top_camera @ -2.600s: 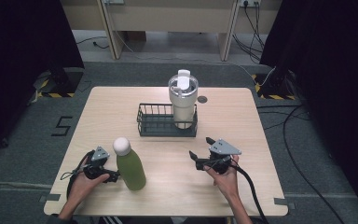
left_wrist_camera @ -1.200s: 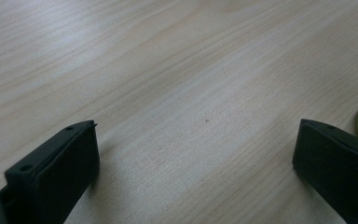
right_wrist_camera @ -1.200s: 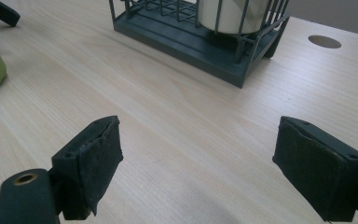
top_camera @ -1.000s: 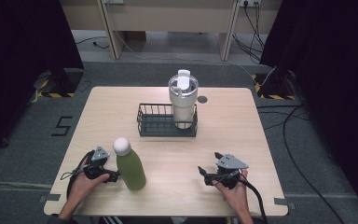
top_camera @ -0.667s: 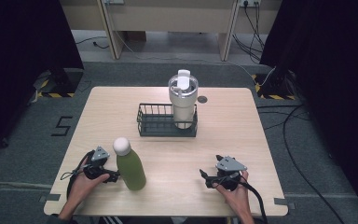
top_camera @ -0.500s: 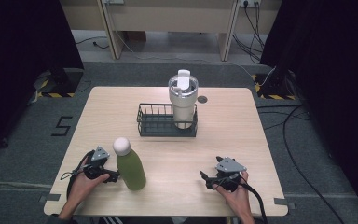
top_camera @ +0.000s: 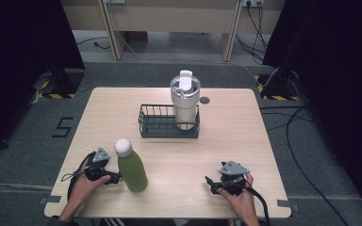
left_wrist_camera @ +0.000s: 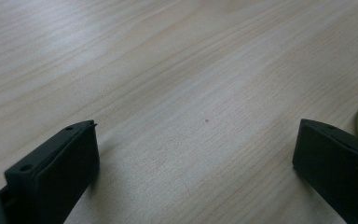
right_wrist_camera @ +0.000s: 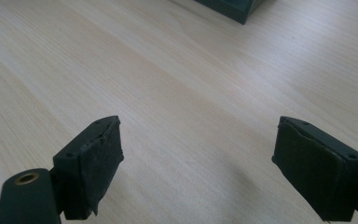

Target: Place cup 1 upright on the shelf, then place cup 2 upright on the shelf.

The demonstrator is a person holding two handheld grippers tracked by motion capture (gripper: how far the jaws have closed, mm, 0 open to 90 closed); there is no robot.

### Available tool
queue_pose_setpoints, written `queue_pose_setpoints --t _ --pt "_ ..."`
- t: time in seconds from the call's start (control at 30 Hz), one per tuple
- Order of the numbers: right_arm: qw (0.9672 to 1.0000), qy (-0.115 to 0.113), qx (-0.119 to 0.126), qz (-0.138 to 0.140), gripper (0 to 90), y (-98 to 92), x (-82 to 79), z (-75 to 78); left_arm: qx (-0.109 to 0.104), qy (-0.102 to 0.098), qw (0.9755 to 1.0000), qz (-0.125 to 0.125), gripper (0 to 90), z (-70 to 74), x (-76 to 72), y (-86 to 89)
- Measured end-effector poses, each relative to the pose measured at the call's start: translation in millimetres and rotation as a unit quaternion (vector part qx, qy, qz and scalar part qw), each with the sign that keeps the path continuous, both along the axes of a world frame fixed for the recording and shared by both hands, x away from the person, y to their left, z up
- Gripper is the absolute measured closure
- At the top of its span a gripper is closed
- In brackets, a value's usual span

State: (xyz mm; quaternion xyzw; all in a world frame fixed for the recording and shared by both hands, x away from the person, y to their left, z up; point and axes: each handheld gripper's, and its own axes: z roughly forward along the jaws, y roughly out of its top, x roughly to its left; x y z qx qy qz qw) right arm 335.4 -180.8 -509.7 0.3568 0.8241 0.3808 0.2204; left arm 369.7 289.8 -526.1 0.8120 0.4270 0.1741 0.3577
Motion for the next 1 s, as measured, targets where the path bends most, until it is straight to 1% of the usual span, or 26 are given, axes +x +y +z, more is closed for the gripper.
queue_pose_setpoints --t 0.17,0.23,0.33,0.43,0.63,0.67,0.73,1.0 --pt "0.9999 0.012 -0.007 -0.002 15.6 -1.5 -0.9 -2.6 0.0 0.0 1.0 0.0 0.0 0.0 0.0 0.0" --pt "0.9998 0.017 -0.014 -0.003 15.6 -1.5 -1.3 -3.4 0.0 0.0 1.0 0.0 0.0 0.0 0.0 0.0" --pt "0.9995 0.027 -0.017 -0.004 15.7 -1.1 -1.9 -4.7 0.0 0.0 1.0 0.0 0.0 0.0 0.0 0.0" --pt "0.9991 0.034 -0.026 -0.004 15.5 -2.1 -1.5 -6.6 0.0 0.0 1.0 0.0 0.0 0.0 0.0 0.0" --pt "0.9987 0.049 -0.012 -0.009 14.7 -4.1 -0.9 -8.2 0.0 0.0 1.0 0.0 0.0 0.0 0.0 0.0" --pt "0.9983 0.057 -0.008 -0.01 14.6 -4.7 -0.6 -8.5 0.0 0.0 1.0 0.0 0.0 0.0 0.0 0.0" --pt "0.9978 0.065 -0.003 -0.01 14.1 -5.5 -0.2 -8.7 0.0 0.0 1.0 0.0 0.0 0.0 0.0 0.0" --pt "0.9977 0.068 -0.004 -0.006 10.9 -5.0 -0.1 -9.0 0.0 -0.002 1.0 0.0 0.0 -0.2 -0.1 -0.2"
